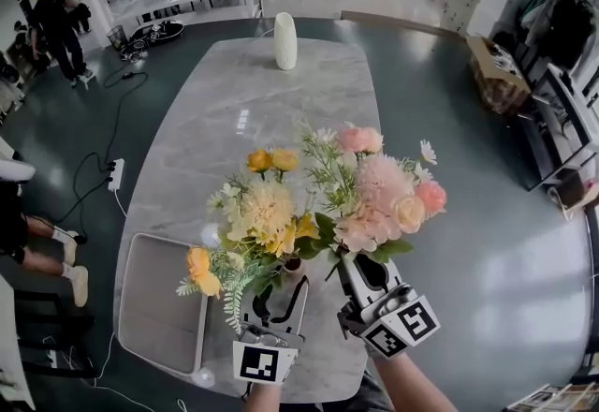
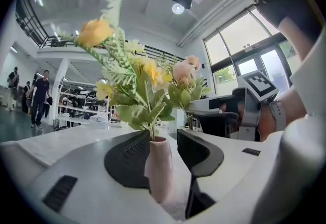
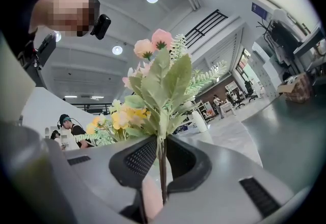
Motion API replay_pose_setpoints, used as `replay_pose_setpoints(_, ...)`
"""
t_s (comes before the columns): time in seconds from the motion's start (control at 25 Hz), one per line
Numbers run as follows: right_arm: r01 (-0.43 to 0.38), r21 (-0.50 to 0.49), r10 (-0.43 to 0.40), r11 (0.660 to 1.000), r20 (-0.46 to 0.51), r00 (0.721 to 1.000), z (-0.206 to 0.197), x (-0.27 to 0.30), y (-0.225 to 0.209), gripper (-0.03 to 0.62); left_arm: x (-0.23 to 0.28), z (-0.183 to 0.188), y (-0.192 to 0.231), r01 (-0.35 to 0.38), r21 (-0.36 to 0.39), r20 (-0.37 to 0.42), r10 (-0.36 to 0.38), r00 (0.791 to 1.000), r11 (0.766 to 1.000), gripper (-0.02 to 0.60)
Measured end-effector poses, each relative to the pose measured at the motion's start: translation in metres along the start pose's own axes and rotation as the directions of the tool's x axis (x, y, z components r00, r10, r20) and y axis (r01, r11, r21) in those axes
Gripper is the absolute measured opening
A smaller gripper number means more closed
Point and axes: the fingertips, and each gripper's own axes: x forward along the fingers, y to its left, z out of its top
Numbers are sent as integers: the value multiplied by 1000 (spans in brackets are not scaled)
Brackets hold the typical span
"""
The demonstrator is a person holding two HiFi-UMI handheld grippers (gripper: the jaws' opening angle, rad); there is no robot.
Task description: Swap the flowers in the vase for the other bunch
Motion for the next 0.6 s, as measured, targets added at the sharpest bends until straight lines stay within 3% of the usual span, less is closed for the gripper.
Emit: replay_pose_setpoints(0.6,26,5,-26,1000,0,1000,-8,-16,-3,69,-6,-14,-14,34,-29,-28,-35,999,999,160)
